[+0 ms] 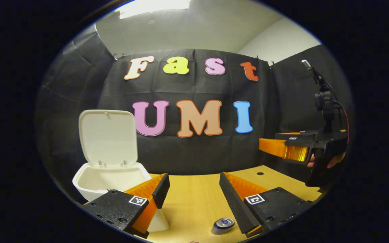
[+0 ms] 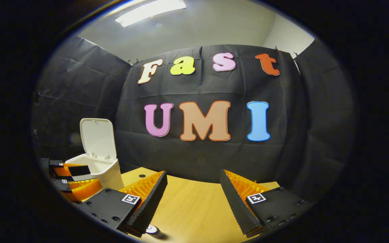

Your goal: Press the lid of the desktop garbage bin to open it, pick up the crumpled paper on the desktop and throw it into the bin, then pick up the pop can on the desktop and drop it into the bin, and finally close the garbage bin lid.

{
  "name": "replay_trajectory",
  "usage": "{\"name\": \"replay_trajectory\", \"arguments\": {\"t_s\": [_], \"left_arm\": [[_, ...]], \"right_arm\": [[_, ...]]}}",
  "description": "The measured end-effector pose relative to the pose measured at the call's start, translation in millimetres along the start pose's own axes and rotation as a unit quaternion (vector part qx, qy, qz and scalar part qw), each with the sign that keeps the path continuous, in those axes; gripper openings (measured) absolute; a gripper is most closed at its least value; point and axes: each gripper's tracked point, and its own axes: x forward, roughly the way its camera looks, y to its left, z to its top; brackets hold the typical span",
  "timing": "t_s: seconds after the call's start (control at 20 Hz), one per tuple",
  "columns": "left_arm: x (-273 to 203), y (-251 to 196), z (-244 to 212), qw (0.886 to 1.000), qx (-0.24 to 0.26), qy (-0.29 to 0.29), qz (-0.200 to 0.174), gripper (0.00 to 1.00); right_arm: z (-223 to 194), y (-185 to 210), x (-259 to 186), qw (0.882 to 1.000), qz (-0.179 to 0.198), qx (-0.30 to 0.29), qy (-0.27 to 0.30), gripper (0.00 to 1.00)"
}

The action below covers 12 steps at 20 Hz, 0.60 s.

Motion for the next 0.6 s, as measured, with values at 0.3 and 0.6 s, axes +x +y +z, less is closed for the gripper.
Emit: {"name": "replay_trajectory", "arguments": {"t_s": [0.3,0.6], "left_arm": [[17,-39,-71,0.997,0.0,0.063,-0.035,0.89],[19,-60,-139,0.991,0.0,0.127,-0.052,0.9]], "right_arm": [[-37,-66,-31,0.997,-0.069,-0.006,0.045,0.99],[-63,-104,-61,0.99,-0.114,-0.009,0.078,0.99]]}}
